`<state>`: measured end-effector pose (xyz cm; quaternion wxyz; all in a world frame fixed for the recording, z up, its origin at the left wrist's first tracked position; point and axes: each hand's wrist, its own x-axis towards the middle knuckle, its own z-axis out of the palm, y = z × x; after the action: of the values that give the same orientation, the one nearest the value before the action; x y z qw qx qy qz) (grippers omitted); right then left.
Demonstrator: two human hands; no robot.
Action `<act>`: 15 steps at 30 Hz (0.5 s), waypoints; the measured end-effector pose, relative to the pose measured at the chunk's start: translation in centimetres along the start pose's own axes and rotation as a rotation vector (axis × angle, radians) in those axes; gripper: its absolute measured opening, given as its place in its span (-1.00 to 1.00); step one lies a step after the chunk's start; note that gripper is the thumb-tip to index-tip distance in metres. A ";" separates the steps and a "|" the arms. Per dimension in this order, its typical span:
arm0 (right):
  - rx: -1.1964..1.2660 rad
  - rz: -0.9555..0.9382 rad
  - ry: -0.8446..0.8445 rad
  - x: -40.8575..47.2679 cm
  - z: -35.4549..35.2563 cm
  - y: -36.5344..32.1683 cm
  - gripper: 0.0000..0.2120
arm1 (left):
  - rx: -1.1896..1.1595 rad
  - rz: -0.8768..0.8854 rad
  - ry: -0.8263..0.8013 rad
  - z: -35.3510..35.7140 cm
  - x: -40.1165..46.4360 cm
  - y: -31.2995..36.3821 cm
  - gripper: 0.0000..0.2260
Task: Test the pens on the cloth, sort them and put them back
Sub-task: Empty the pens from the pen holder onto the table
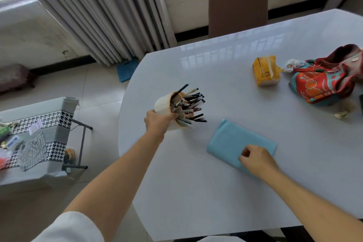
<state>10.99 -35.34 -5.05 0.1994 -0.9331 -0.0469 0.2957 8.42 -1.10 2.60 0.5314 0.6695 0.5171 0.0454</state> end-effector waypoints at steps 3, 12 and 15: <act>-0.076 -0.117 0.112 0.7 -0.4 0.0 -0.73 | 0.203 0.116 0.097 1.0 -0.5 0.5 -0.22; -0.394 -0.287 -0.044 0.8 1.0 1.9 -0.31 | 0.535 0.259 0.169 3.4 -1.4 1.3 -0.11; -0.384 -0.303 -0.054 0.4 1.3 2.7 -0.31 | 0.576 0.299 0.190 3.8 -1.5 1.3 -0.08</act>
<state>10.54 -37.27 -7.27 0.0590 -0.9280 -0.2471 0.2727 10.95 -4.59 2.69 0.2573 0.8533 0.4520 0.0370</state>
